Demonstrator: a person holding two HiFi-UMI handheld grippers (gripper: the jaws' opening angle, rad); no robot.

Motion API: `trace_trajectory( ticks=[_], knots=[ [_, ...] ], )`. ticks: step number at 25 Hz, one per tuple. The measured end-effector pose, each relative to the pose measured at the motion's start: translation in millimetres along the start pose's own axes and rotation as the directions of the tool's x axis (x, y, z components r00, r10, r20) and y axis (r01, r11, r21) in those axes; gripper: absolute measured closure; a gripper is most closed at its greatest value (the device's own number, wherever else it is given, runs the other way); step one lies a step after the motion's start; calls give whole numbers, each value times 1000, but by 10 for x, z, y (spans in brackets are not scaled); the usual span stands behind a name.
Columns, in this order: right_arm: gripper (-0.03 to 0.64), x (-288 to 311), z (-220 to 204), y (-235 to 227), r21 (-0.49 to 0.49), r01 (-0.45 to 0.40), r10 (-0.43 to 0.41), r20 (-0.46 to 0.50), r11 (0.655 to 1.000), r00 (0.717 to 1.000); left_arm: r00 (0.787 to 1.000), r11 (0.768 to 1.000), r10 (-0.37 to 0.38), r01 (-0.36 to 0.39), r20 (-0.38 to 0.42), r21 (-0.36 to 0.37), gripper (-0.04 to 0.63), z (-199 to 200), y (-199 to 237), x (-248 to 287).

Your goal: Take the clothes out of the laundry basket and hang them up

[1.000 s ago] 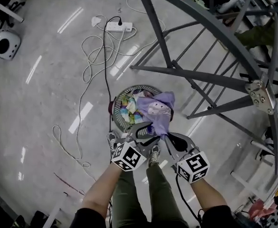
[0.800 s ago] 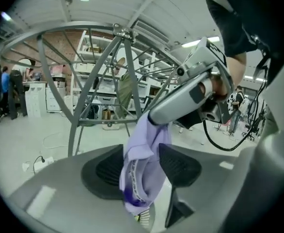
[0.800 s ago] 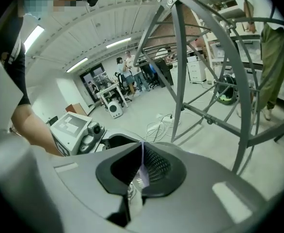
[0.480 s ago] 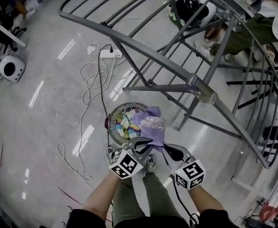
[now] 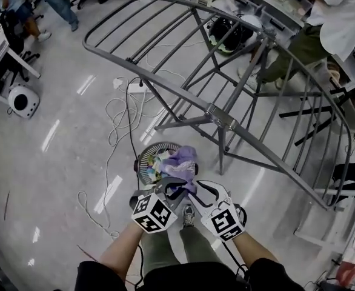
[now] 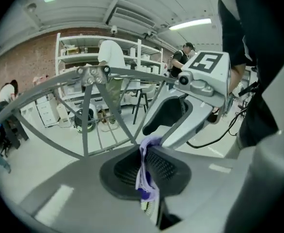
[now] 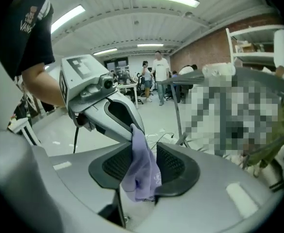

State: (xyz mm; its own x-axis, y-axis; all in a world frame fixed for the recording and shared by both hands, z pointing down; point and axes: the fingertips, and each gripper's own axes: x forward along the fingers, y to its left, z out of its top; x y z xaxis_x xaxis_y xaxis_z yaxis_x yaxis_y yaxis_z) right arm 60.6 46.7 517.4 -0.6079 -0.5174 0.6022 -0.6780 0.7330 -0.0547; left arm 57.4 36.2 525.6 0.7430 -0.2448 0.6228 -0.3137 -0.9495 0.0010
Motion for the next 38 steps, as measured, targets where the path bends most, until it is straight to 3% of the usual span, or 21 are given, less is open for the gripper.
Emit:
trace_trajectory(
  ticks=[4, 8, 12, 16, 19, 22, 29, 32, 38],
  knots=[
    [485, -180, 271, 81, -77, -15, 17, 27, 997, 999, 999, 999, 44, -43, -21, 31, 574, 251, -28, -253],
    [498, -368, 501, 103, -120, -13, 20, 59, 993, 998, 998, 996, 64, -64, 7, 55, 572, 532, -71, -474],
    [575, -590, 766, 190, -203, 5, 16, 102, 979, 995, 996, 994, 85, -87, 41, 71, 572, 778, -98, -691],
    [589, -803, 1061, 190, -203, 7, 22, 140, 979, 990, 989, 988, 109, -119, 103, 96, 569, 981, -123, -874],
    [591, -941, 1253, 133, -194, 21, 11, 161, 981, 987, 976, 989, 126, -137, 178, 52, 561, 1072, -135, -1002],
    [591, -1075, 1429, 59, -181, 30, 5, 186, 983, 982, 962, 986, 159, -164, 221, 3, 495, 1057, -98, -1105],
    [591, -1523, 1986, 45, -158, 31, 11, 261, 987, 965, 969, 984, 178, -171, 173, -55, 409, 642, -101, -1010],
    [591, -1665, 2171, 21, -161, 61, -13, 283, 985, 959, 965, 979, 186, -168, 183, -114, 383, 576, -147, -936],
    [591, -1738, 2308, 150, -174, 66, -10, 305, 983, 952, 916, 947, 218, -115, 335, -301, 387, 773, -61, -1040]
  ],
)
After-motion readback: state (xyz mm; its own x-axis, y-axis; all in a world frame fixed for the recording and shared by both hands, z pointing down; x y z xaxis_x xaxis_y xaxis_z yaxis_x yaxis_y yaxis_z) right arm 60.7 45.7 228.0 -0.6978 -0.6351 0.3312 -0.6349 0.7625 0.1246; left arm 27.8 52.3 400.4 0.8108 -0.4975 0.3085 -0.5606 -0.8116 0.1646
